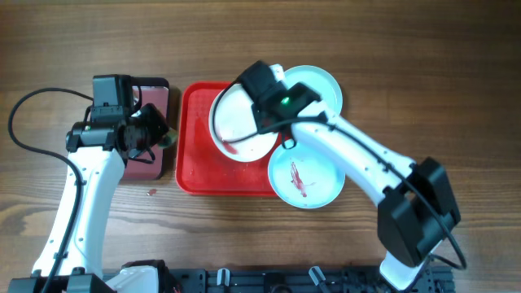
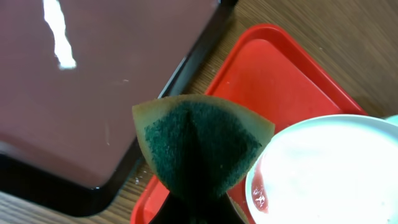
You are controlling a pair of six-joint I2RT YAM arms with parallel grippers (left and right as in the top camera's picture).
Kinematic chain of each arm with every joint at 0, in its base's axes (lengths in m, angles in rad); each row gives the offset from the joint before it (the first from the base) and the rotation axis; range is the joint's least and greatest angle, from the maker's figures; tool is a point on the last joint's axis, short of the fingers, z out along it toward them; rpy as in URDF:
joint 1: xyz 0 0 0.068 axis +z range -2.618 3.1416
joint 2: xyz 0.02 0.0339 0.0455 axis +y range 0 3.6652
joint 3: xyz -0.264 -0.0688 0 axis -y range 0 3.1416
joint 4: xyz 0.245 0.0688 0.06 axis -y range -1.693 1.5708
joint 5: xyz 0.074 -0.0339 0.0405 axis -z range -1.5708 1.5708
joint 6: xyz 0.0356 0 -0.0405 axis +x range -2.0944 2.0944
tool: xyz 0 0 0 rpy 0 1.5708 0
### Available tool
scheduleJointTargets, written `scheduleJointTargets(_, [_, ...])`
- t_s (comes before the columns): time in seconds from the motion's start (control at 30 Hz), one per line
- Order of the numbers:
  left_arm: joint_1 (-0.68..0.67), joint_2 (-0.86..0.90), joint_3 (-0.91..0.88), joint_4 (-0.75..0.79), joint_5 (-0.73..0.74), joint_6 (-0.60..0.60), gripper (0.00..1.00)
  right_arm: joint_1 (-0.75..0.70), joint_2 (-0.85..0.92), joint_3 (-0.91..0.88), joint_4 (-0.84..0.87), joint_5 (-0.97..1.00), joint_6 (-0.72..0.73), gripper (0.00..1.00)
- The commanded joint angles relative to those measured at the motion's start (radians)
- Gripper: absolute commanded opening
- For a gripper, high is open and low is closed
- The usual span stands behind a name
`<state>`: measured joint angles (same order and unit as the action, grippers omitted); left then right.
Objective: Clean dirty plates on tray and stack at the side
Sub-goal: 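Lift the white plate with the right gripper and carry it right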
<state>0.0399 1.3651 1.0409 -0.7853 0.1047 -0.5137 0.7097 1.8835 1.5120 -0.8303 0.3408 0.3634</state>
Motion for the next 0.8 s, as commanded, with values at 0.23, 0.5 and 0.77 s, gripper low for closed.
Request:
scheduleJointTargets(0.23, [0.003,0.01,0.0,0.002,0.105,0.011,0.04,0.263,-0.049,0.021,-0.009,0.7,-0.05,0.04])
scheduleJointTargets(0.5, [0.003,0.01,0.0,0.002,0.105,0.011,0.04,0.289,-0.049,0.021,0.002,0.87,-0.05,0.04])
scheduleJointTargets(0.77, [0.003,0.01,0.0,0.002,0.105,0.011,0.04,0.322,-0.049,0.021,0.027,1.051,-0.05,0.04])
